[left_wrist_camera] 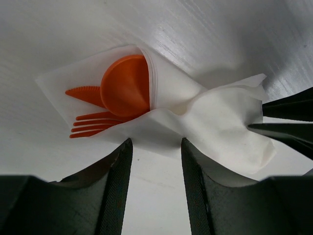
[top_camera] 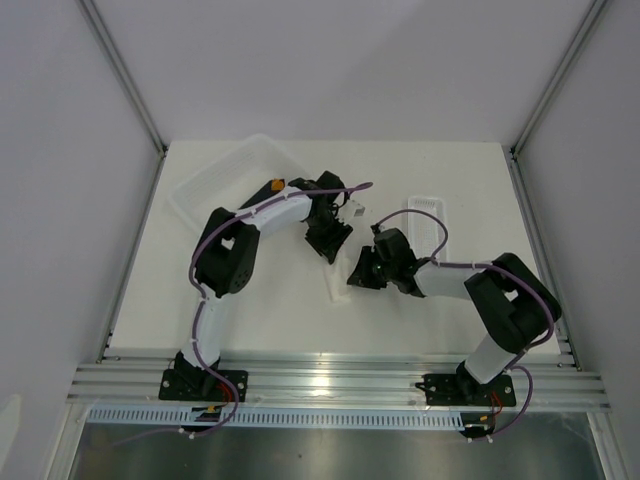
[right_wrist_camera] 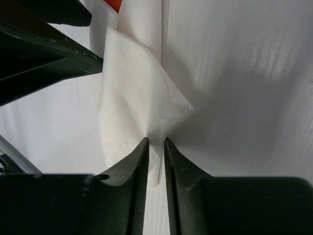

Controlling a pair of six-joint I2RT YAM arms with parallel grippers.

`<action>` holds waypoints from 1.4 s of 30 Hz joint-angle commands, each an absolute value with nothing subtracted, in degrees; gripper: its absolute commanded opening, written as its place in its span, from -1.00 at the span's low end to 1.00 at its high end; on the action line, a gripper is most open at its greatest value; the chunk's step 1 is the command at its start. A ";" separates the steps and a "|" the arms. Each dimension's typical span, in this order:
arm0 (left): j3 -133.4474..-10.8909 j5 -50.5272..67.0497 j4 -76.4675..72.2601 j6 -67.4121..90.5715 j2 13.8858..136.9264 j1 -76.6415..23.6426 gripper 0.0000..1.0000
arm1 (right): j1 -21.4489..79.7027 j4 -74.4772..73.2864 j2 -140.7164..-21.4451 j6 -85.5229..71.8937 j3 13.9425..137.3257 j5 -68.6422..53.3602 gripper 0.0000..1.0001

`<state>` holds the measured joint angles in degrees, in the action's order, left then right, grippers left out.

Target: Place the utensils on the paper napkin and roll it up

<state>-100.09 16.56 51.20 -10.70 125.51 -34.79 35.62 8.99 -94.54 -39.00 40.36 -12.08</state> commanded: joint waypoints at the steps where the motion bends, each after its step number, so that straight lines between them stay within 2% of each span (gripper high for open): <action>1: -101.07 15.56 50.45 -11.87 126.39 -35.86 -0.04 | 34.63 9.58 -92.29 -38.85 39.03 -11.34 -0.46; 7: -100.99 15.82 50.10 -11.87 126.74 -36.21 -0.06 | 31.64 11.51 -91.05 -39.37 38.58 -11.16 -0.32; 14: -101.08 15.21 49.92 -11.78 126.83 -36.56 0.03 | 31.20 14.94 -96.24 -40.78 40.08 -13.79 -0.28; 17: -101.16 14.68 49.83 -11.78 126.83 -36.74 0.05 | 31.03 16.08 -96.68 -41.66 39.64 -14.15 -0.53; 18: -101.08 14.76 49.83 -11.78 126.83 -36.74 0.04 | 31.03 16.34 -96.51 -41.92 39.38 -13.98 -0.73; 21: -101.07 14.50 49.66 -11.78 126.83 -36.74 0.05 | 30.85 15.21 -94.23 -41.84 38.32 -11.09 -1.00; 29: -100.99 13.71 49.57 -11.78 126.56 -36.74 0.06 | 33.04 11.96 -88.33 -42.10 35.33 -0.53 -1.00; 38: -101.08 13.71 50.01 -12.04 124.90 -36.74 0.07 | 33.49 9.49 -91.49 -43.68 35.07 4.74 -1.00; 42: -101.16 13.45 49.92 -12.57 120.51 -36.74 0.08 | 33.49 9.14 -92.37 -44.03 35.16 5.18 -1.00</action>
<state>-100.09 14.68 50.24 -11.11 125.89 -36.62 33.58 12.08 -90.87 -43.83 35.51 1.32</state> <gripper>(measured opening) 0.537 0.006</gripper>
